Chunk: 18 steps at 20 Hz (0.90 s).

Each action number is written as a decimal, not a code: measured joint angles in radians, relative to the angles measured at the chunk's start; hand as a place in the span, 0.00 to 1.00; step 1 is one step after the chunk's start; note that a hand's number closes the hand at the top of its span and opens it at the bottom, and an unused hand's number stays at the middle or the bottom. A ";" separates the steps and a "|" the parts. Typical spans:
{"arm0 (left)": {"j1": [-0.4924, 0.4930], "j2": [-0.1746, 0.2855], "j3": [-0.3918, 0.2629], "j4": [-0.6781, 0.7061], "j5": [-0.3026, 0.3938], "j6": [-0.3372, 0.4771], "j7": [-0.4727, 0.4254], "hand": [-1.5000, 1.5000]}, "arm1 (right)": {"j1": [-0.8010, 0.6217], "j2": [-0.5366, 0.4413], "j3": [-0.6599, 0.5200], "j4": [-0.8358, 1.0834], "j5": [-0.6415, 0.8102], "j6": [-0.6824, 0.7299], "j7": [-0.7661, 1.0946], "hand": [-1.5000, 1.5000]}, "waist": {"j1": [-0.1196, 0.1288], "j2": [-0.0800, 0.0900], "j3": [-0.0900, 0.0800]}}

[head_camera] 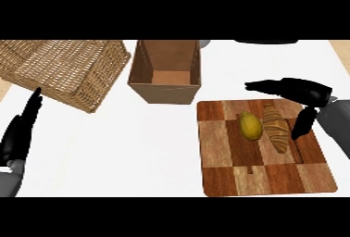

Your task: Pick the lemon from the cutting board and place it in the cardboard box

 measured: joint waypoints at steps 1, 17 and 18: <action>0.013 -0.010 0.000 -0.008 -0.007 0.008 -0.003 0.50 | 0.000 0.014 0.007 0.011 0.018 -0.002 0.005 0.00 | -0.002 -0.001 0.000; 0.021 -0.056 0.094 0.000 -0.079 -0.065 -0.002 0.50 | -0.050 0.167 -0.063 0.128 0.250 -0.009 0.006 0.00 | -0.018 -0.005 -0.001; 0.017 -0.056 0.099 -0.003 -0.083 -0.069 0.006 0.50 | -0.040 0.166 -0.068 0.122 0.252 -0.011 -0.004 0.00 | -0.019 -0.006 -0.002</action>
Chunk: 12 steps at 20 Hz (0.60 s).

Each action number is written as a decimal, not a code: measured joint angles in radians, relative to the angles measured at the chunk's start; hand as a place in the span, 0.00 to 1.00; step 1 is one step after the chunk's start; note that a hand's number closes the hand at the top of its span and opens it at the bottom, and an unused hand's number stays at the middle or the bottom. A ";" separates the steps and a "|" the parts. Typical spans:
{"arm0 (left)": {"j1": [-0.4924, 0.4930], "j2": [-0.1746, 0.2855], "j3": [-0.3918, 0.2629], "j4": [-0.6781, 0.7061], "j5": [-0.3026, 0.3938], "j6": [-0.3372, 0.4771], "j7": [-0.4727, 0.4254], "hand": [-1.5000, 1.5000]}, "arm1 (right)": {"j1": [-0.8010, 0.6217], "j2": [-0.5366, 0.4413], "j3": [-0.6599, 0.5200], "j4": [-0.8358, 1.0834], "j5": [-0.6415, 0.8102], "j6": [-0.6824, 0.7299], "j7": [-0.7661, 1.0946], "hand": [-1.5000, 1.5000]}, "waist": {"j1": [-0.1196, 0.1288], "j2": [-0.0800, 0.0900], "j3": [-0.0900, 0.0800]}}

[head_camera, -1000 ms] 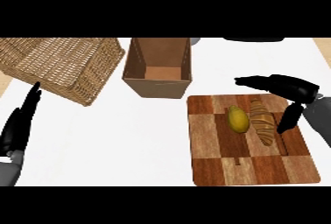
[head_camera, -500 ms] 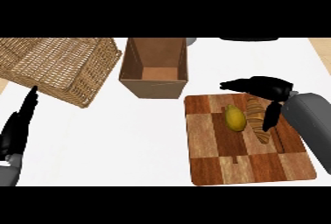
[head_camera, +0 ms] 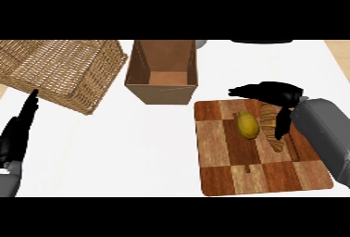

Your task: Pick the lemon from the cutting board and place it in the cardboard box

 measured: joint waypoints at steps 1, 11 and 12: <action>0.004 0.002 0.009 -0.001 0.001 -0.008 -0.003 0.50 | 0.003 0.002 -0.005 0.000 0.004 0.001 -0.006 0.00 | 0.000 0.000 0.000; 0.009 -0.028 0.031 -0.050 -0.043 -0.014 0.050 0.50 | 0.093 -0.004 -0.027 -0.203 -0.010 0.065 0.027 0.00 | -0.009 -0.003 0.001; 0.011 -0.032 0.034 -0.051 -0.048 -0.017 0.047 0.50 | 0.112 -0.008 -0.027 -0.231 -0.007 0.069 0.037 0.00 | -0.010 -0.002 0.001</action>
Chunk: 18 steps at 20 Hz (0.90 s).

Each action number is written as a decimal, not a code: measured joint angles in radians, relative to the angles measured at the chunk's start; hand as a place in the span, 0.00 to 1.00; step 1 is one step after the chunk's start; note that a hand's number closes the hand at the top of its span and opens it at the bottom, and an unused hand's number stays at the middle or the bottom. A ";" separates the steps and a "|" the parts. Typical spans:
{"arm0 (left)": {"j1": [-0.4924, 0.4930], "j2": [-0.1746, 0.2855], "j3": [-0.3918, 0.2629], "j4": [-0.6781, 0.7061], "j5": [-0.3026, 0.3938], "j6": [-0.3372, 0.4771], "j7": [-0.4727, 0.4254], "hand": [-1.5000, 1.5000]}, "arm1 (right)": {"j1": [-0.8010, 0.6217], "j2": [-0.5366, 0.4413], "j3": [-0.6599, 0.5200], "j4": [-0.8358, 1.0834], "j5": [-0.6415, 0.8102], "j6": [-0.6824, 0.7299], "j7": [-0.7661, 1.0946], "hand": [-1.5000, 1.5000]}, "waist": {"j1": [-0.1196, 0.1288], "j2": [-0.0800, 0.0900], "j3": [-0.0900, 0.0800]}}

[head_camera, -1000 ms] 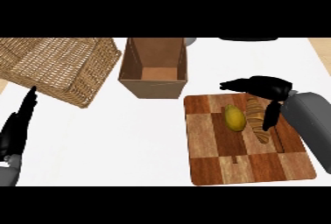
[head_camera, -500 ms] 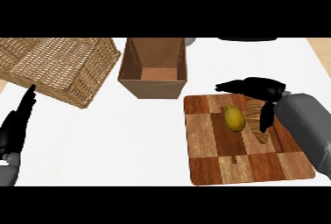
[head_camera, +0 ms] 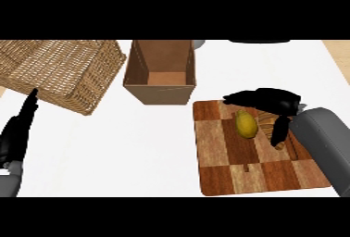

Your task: Pick the lemon from the cutting board and place it in the cardboard box

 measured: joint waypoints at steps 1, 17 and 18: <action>-0.008 -0.002 0.001 -0.003 -0.006 -0.004 0.011 0.50 | 0.003 -0.002 0.000 -0.006 0.010 0.002 0.006 0.00 | 0.001 0.001 0.000; -0.001 -0.045 0.058 0.002 -0.053 -0.053 -0.015 0.50 | 0.058 0.131 -0.048 0.000 0.180 -0.112 0.109 1.00 | 0.008 0.001 -0.002; -0.010 -0.049 0.061 0.024 -0.055 -0.053 -0.029 0.50 | 0.049 0.141 -0.058 0.020 0.189 -0.144 0.105 1.00 | 0.008 0.001 -0.003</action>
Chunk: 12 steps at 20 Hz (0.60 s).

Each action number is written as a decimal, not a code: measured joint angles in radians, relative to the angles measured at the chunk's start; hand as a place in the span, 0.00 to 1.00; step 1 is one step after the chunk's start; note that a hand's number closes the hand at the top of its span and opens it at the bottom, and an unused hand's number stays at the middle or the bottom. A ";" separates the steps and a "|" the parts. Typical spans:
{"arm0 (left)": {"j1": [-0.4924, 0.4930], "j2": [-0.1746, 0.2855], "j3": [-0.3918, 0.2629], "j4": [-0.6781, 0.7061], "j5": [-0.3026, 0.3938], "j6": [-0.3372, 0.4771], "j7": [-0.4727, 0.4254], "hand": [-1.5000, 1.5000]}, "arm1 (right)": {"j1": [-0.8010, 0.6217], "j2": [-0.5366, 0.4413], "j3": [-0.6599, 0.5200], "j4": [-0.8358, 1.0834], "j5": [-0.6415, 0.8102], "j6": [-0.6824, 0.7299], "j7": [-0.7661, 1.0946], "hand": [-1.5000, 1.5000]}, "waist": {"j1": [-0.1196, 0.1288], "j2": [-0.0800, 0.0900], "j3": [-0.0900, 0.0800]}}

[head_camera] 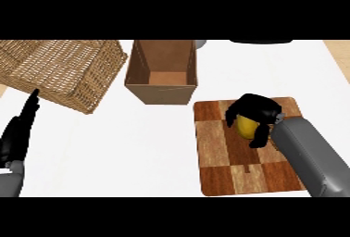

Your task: Pick the lemon from the cutting board and place it in the cardboard box

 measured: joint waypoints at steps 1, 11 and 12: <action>0.001 0.003 0.008 0.013 0.001 -0.005 -0.015 0.50 | -0.009 0.009 -0.008 0.024 0.011 -0.033 -0.006 1.00 | 0.001 0.000 -0.001; 0.052 0.005 0.040 -0.001 -0.006 0.004 0.005 0.50 | 0.058 0.089 -0.195 0.036 0.033 -0.231 0.389 1.00 | -0.073 -0.030 -0.007; 0.058 0.007 0.045 0.000 -0.005 0.007 0.005 0.50 | 0.073 0.099 -0.223 0.033 0.030 -0.254 0.461 1.00 | -0.088 -0.036 -0.008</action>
